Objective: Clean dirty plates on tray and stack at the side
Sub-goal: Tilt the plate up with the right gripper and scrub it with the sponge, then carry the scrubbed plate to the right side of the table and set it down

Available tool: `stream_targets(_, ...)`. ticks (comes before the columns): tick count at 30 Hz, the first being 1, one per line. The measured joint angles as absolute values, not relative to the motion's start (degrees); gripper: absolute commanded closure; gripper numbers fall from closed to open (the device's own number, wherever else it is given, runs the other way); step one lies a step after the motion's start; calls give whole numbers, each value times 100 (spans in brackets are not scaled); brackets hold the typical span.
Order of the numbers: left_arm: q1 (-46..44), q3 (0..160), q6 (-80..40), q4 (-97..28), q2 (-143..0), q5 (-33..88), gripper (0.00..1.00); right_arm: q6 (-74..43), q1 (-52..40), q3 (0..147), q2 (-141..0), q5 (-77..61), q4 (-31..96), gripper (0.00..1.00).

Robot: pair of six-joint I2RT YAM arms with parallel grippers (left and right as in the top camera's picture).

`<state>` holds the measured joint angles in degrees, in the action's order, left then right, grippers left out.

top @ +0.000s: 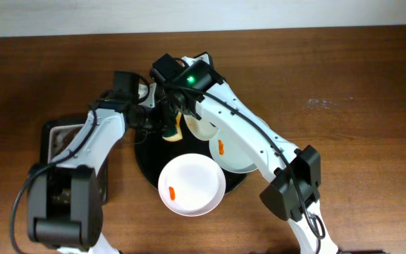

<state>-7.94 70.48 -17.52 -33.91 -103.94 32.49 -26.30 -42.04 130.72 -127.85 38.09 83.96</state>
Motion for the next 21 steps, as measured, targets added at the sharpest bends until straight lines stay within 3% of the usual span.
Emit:
stream_targets(6, -1844, 7054, -1732, -3459, -10512, 2775, 100, -2626, -4198, 13072, -12785, 3815, 8403, 96)
stream_targets(16, -1409, 7032, -1802, -2008, -11306, 2327, 100, -2397, -4410, 13078, -12785, 3833, 8379, 96)
stream_targets(21, -1310, 7048, -1789, -2189, -11306, 2287, 99, -2370, -4077, 13082, -12785, 3472, 8368, 77)
